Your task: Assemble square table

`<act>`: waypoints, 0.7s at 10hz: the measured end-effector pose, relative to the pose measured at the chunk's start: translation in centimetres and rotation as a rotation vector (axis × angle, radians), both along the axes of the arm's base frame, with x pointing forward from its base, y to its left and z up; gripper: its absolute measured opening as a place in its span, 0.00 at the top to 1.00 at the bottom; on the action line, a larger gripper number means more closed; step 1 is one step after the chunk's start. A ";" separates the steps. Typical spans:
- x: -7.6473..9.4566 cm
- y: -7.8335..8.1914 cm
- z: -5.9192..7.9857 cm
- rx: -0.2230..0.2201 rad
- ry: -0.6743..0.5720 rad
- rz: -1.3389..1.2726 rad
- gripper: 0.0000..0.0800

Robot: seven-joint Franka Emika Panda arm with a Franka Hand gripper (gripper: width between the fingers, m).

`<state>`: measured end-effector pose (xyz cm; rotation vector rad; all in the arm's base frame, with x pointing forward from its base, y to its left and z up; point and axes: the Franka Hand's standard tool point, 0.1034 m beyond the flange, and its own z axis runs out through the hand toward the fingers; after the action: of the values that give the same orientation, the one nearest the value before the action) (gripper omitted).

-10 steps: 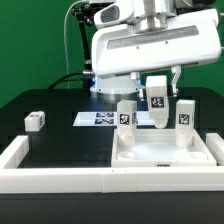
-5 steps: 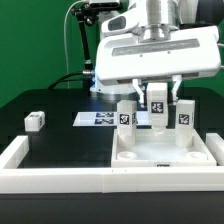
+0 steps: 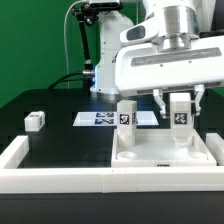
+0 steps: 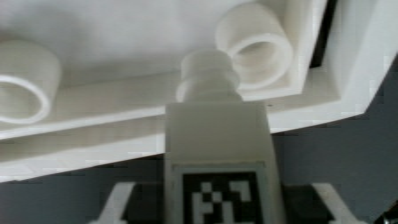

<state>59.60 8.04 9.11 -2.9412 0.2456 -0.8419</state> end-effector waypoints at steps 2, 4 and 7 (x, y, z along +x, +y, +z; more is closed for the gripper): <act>0.0 0.9 0.0 0.010 0.008 0.000 0.64; 0.0 0.9 0.0 0.010 0.009 0.000 0.64; 0.0 1.2 -0.7 0.005 0.008 0.004 0.64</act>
Offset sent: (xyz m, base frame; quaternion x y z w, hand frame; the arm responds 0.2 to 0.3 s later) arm 0.0000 0.0000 0.0000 0.0000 0.0000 0.0000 1.0000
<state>59.58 9.23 8.36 -2.9403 0.2412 -0.8277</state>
